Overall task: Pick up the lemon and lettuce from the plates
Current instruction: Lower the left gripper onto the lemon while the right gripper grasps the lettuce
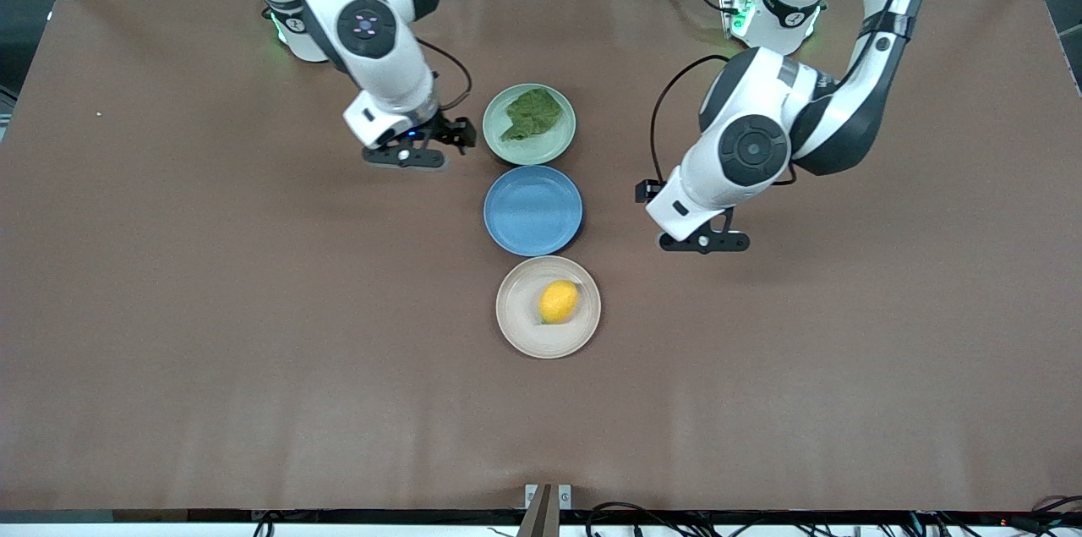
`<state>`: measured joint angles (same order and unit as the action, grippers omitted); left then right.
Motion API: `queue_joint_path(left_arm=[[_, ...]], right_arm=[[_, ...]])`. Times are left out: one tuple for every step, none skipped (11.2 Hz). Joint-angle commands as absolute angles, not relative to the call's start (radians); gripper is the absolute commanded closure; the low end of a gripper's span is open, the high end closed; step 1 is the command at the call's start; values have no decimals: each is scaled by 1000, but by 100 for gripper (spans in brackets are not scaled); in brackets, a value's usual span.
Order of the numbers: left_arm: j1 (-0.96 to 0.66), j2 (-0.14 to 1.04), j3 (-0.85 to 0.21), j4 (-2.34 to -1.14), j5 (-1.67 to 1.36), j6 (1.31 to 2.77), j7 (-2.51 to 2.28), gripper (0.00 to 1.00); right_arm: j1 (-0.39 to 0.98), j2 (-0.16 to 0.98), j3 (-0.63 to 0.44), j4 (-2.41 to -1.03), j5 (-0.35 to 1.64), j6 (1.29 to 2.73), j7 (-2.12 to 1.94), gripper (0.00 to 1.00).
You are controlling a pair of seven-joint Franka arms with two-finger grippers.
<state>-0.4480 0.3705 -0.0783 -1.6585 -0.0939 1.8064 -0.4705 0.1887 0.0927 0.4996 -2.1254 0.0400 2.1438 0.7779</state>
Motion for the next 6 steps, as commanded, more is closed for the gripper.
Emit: queue_joint_path(left_arm=[[-471,408,-72,-1643,-132,1865,-509,0],[-468,455,-72,-1597,-144,1897,-528,0],[-471,504,-71,-1544,-144,1919,-572,0],[-474,544,-71,-1502,-144,1949,-603,0],[-476,573,-71,-1479,-144,1995,-607,0],[-483,606,-71,-1457,-143,2041,-598,0]], right_arm=[[316,201,506,-2137,49,2288,928,0],[352,212,506,-2164,43,2365,939,0],[374,221,506,-2196,43,2423,940,0],[412,241,506,-2210,38,2460,969,0],[449,273,505,-2210,19,2486,1000,0],[462,285,506,-2212,-17,2493,1038,0]])
